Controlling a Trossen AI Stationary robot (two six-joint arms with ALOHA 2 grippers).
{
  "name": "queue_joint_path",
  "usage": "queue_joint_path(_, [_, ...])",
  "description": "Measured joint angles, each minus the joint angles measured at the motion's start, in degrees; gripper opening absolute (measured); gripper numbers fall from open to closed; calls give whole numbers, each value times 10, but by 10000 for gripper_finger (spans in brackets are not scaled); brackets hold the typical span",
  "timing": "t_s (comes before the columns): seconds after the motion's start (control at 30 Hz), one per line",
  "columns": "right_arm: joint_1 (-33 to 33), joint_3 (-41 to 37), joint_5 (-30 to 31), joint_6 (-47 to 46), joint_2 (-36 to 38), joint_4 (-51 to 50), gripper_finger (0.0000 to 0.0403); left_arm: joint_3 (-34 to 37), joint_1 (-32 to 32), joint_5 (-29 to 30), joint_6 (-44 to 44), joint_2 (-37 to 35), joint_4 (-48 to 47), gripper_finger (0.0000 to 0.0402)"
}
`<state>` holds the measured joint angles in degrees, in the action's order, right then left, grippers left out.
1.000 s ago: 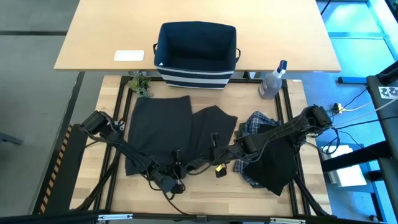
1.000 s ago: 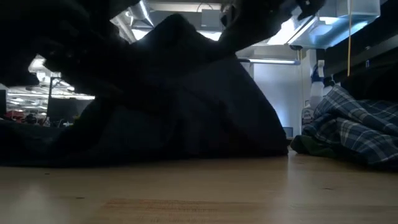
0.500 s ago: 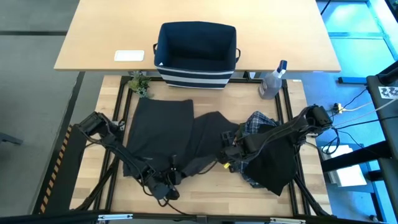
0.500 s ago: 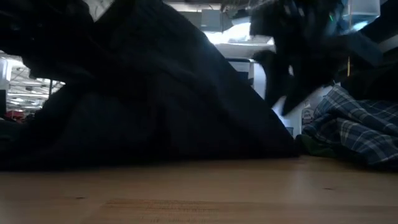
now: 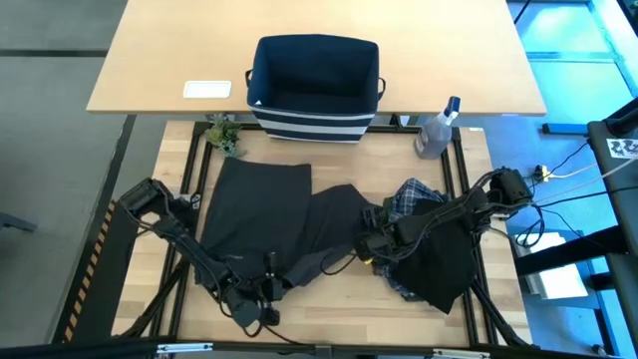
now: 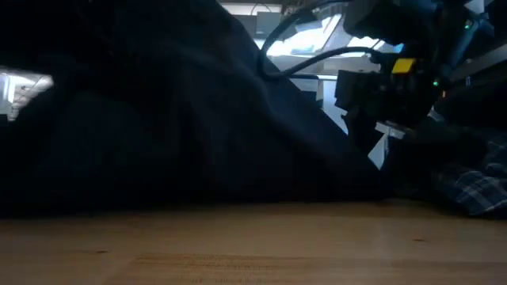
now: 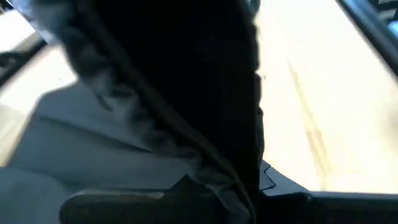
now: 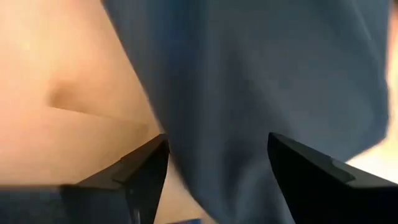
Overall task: Fold Laundry from Bin
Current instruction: Fold the black shorts
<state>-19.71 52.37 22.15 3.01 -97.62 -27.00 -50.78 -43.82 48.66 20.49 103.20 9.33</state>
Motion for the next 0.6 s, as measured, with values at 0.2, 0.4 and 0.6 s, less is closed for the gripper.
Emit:
queue_joint_path(0.2, [23,-9,17,5,0,8,239,0,-37,63,0,-41,-4,5])
queue_joint_path(0.4, [45,-9,18,18,0,30,131,0,-54,75,2,-49,-15,5])
queue_joint_path(0.6, [52,-9,13,22,7,9,10,0,-61,64,34,-49,-45,5])
